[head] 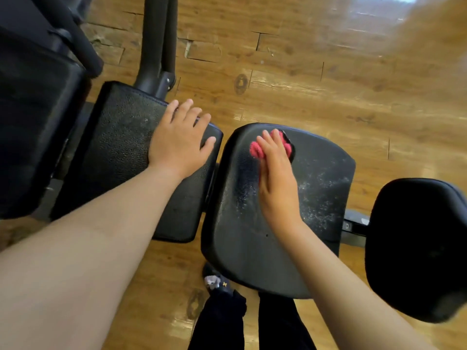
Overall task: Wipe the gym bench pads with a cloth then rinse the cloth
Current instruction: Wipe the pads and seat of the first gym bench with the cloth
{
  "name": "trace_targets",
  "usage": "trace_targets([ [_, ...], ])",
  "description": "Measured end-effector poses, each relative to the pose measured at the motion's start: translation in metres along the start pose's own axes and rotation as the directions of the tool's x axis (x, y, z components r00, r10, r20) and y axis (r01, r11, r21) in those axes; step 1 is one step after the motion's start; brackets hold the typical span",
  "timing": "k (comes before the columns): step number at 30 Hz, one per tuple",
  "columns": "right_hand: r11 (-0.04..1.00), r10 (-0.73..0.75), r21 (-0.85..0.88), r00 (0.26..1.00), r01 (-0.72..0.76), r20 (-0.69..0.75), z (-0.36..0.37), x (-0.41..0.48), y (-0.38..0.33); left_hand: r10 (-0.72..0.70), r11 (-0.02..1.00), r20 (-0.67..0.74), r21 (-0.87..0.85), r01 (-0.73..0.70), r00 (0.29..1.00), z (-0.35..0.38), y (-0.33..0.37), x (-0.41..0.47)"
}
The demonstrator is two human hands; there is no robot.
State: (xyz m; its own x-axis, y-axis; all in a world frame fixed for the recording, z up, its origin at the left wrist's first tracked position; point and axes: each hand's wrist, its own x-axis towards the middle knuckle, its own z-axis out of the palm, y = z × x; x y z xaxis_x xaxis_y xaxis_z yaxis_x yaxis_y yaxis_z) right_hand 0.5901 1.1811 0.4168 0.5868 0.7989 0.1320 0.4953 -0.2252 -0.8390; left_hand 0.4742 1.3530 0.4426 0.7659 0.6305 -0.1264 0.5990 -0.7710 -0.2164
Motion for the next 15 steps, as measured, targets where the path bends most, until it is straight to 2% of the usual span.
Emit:
trace_targets([
  [3, 0.998, -0.033, -0.042, 0.991, 0.038, 0.127, 0.026, 0.018, 0.003, -0.003, 1.0, -0.015, -0.011, 0.003, 1.0, -0.002, 0.002, 0.0],
  [6, 0.975, -0.097, -0.176, 0.975, 0.133, 0.199, 0.053, 0.018, 0.012, -0.009, 1.0, -0.015, -0.011, 0.009, 1.0, -0.003, 0.003, 0.0],
  [8, 0.948, -0.109, -0.275, 0.975, 0.161, 0.196, 0.057, 0.015, 0.019, -0.02, 1.0, -0.006, -0.01, 0.02, 1.0, -0.003, 0.004, 0.001],
  [11, 0.94, -0.111, -0.298, 0.976, 0.165, 0.189, 0.051, 0.028, 0.028, -0.035, 0.999, -0.011, -0.016, 0.035, 0.999, -0.003, 0.004, 0.002],
  [13, 0.937, -0.112, -0.317, 0.984, 0.15, 0.136, 0.051, 0.05, 0.036, -0.036, 0.999, -0.014, -0.014, 0.036, 0.999, -0.001, 0.004, 0.002],
  [15, 0.944, -0.057, -0.322, 0.997, 0.069, 0.047, 0.055, 0.077, 0.042, -0.036, 0.999, -0.021, -0.006, 0.036, 0.999, 0.0, 0.004, 0.003],
])
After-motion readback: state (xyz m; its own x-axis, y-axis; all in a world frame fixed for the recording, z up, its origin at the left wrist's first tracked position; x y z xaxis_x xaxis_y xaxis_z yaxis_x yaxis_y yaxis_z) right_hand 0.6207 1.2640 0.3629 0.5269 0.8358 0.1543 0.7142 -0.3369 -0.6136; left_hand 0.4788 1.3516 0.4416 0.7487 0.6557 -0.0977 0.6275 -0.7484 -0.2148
